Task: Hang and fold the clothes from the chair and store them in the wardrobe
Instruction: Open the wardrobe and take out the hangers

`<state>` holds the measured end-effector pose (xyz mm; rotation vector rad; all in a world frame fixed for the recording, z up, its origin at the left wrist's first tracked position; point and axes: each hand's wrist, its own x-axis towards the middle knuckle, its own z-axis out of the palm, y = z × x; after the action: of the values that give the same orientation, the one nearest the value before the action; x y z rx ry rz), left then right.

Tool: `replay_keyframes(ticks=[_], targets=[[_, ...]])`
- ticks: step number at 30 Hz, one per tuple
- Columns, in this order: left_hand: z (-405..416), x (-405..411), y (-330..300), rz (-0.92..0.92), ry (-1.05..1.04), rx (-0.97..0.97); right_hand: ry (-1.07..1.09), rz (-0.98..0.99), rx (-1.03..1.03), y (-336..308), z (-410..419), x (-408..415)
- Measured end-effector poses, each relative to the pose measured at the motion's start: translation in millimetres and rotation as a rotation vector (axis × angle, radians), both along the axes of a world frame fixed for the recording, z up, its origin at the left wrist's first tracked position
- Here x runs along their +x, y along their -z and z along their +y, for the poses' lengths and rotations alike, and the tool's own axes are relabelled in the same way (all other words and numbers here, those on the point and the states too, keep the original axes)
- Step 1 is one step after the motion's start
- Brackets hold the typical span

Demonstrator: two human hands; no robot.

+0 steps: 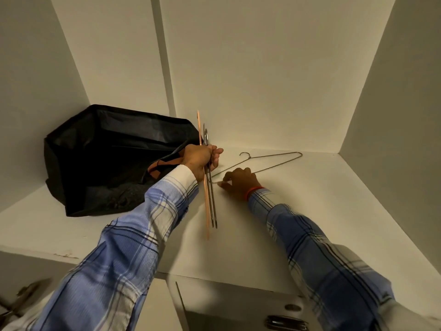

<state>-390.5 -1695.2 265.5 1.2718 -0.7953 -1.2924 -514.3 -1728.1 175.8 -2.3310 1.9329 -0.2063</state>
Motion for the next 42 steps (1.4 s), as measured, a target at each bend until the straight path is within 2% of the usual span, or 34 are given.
replay_keyframes(ticks=[4,10,18,27,29,32,38,42], targets=[[0,-6,1,-0.013,0.042,0.014,0.045,-0.148,-0.112,-1,8,-18],[8,-18,-2,-0.011,0.103,0.021,0.188,0.009,-0.226,-7,24,-45],[14,-26,-2,-0.019,0.13,0.024,0.307,-0.173,-0.083,-12,25,-32],[14,-25,-2,-0.024,0.148,0.043,0.317,-0.049,-0.065,-18,35,-22],[14,-25,-2,-0.036,0.145,0.043,0.349,-0.129,-0.068,-20,38,-25],[14,-27,-1,-0.035,0.127,0.036,0.393,-0.407,-0.102,-31,39,-29],[17,-35,0,-0.036,0.078,0.019,0.35,-0.87,-0.255,-62,47,-29],[24,-40,1,-0.045,0.04,-0.013,0.245,-0.99,-0.223,-65,59,-17]])
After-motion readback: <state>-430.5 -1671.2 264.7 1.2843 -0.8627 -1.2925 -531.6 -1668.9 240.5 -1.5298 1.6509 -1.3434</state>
